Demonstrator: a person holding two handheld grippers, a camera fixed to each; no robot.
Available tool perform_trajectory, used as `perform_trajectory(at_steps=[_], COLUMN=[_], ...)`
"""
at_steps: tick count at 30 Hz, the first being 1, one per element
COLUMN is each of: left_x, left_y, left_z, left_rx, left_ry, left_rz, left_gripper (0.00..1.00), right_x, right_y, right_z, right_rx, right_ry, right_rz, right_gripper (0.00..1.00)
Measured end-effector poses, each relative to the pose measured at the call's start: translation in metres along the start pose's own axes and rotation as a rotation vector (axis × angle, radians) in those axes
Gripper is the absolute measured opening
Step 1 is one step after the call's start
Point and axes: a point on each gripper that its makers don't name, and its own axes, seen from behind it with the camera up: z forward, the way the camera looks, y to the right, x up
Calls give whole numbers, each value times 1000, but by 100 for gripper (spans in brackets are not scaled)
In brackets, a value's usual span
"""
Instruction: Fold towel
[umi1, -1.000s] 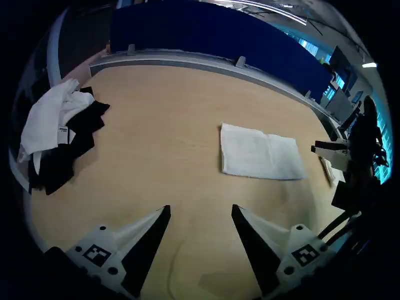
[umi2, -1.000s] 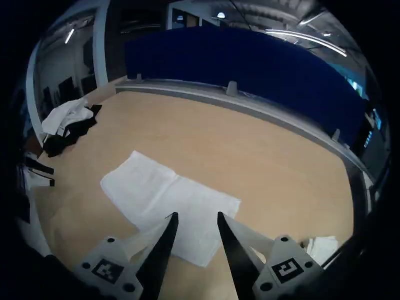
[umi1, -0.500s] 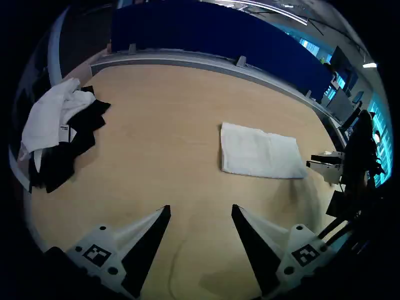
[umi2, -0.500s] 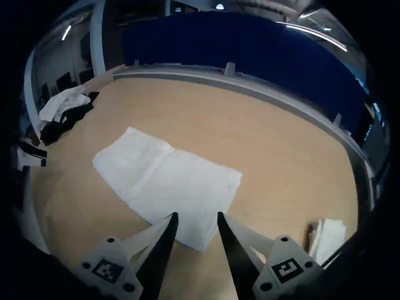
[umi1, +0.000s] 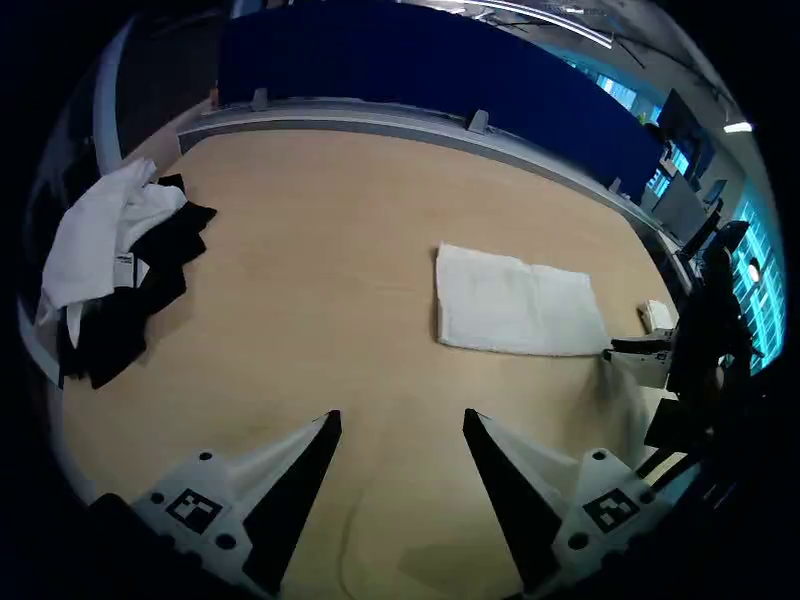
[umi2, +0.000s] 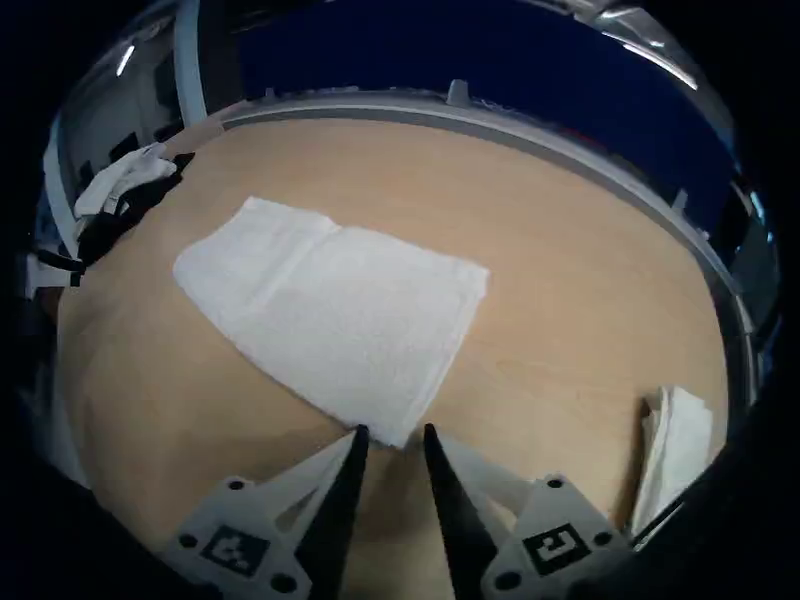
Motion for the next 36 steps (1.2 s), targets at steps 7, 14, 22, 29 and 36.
perform_trajectory(at_steps=[7,14,22,29,36], left_x=[-1,-3,-1,2,3], left_y=[3,2,1,0,-2], left_z=[2,3,2,-1,-4], left_rx=[-4,-3,-4,-6,-8], left_ry=[-1,-2,2,8,12], left_rz=[3,1,0,-4,-11], left_gripper=[90,90,90,90,90], right_x=[2,8,27,68,119], right_y=[0,2,4,2,-9], right_z=[1,0,-6,-20,-38], right_rx=[8,11,6,8,20], right_ry=[-6,4,44,122,213], right_rz=[4,13,7,-4,-35], right_gripper=[17,8,8,7,7])
